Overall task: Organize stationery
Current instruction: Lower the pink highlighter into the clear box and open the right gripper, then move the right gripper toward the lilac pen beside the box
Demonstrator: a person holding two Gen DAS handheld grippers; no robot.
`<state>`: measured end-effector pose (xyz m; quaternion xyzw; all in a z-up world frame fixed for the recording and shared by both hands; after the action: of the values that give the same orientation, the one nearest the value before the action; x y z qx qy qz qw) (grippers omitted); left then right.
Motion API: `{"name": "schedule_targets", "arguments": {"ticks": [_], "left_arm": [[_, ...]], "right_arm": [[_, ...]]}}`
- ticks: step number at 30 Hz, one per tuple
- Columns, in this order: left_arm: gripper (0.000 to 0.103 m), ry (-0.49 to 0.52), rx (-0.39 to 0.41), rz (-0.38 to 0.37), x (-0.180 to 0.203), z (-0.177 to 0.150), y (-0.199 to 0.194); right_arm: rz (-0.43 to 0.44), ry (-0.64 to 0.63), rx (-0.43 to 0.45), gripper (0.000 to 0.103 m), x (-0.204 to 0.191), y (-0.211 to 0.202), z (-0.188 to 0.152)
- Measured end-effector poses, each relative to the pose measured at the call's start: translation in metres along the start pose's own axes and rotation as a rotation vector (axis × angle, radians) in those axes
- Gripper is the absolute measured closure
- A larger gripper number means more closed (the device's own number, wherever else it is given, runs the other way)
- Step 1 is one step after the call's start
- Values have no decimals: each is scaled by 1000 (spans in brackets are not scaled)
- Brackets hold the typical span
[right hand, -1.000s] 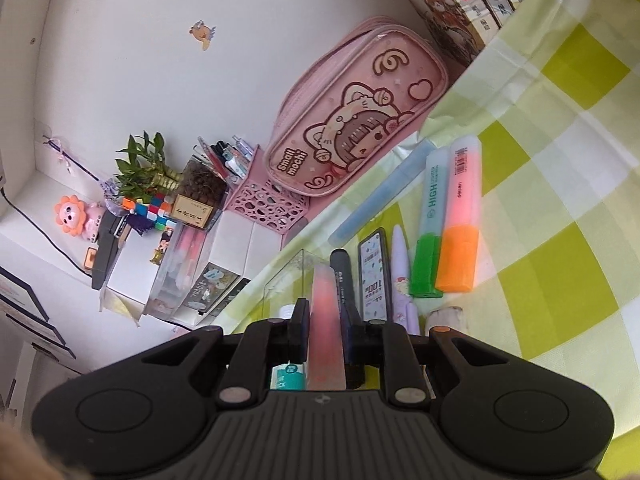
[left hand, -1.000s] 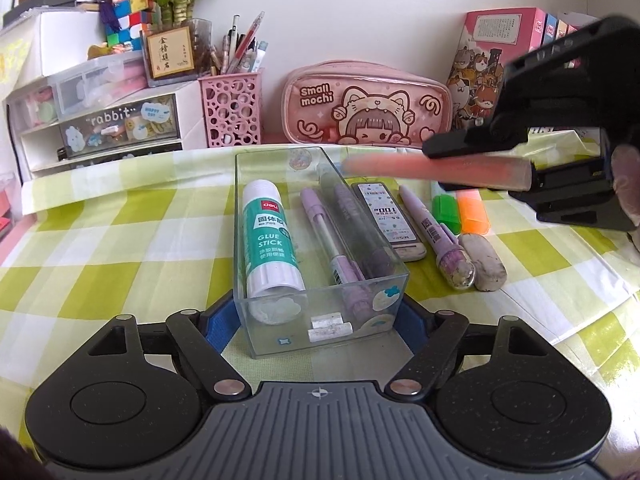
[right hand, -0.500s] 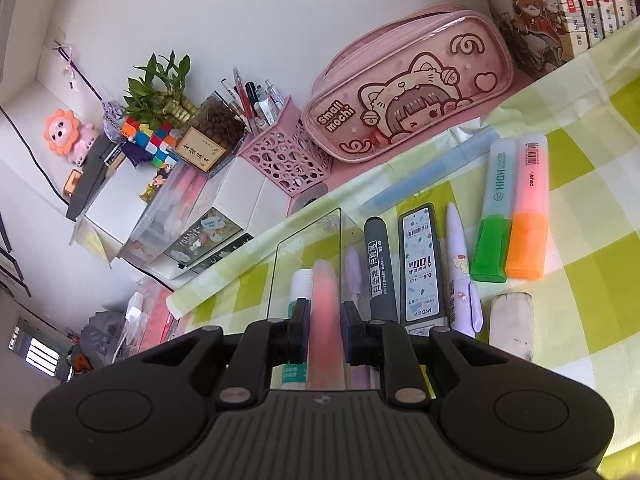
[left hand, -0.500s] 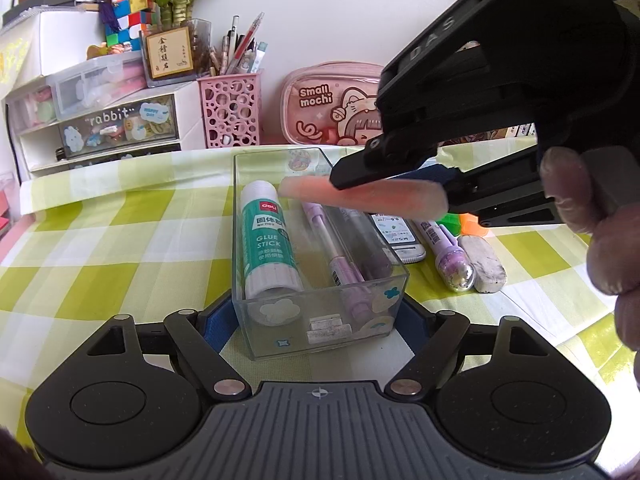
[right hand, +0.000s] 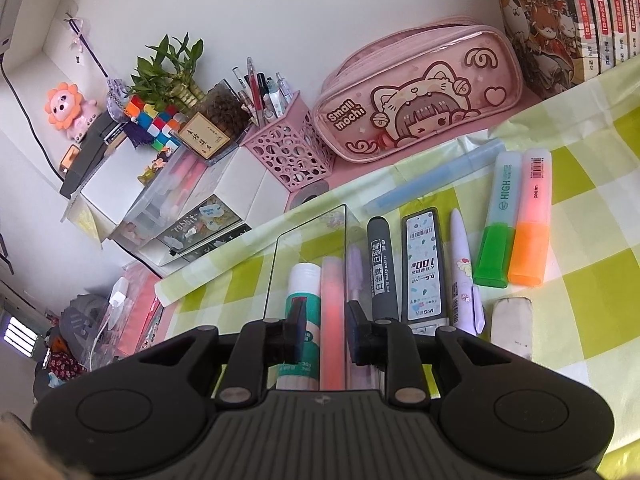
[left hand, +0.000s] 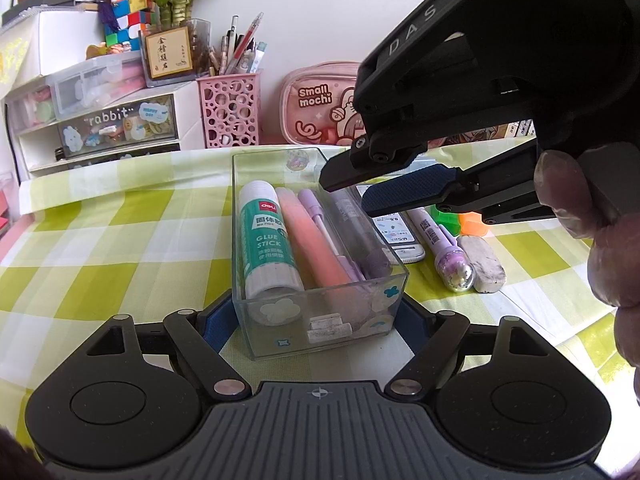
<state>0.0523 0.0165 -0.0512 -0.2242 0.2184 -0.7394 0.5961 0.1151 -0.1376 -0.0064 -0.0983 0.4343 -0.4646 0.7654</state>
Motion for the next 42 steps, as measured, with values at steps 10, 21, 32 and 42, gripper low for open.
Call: {"name": "schedule_targets", "arguments": {"ticks": [10,21,32,42], "left_arm": [[24,0,0,0,0,0,0],[24,0,0,-1,0,0,0],[24,0,0,-1,0,0,0],[24,0,0,0,0,0,0]], "right_arm": [[-33,-5,32,71,9,-13,3],[-139,-14,92,68,42,-36,5],[-170,-37,58,67,60,-33,2],[-113,-82,34,68,49,-19,-4]]}}
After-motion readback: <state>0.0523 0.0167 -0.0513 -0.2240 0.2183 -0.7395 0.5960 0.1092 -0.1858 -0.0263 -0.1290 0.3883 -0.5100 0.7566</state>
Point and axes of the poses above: each gripper's, at about its wrist camera, not at the fingertips, and y roughly the way its jaws point, x to its right, z to its top, the point moved 1 cm from there along y, roughly the way its jaws point, and after that the axes turned 5 degrees about -y, right-handed, at the moved point
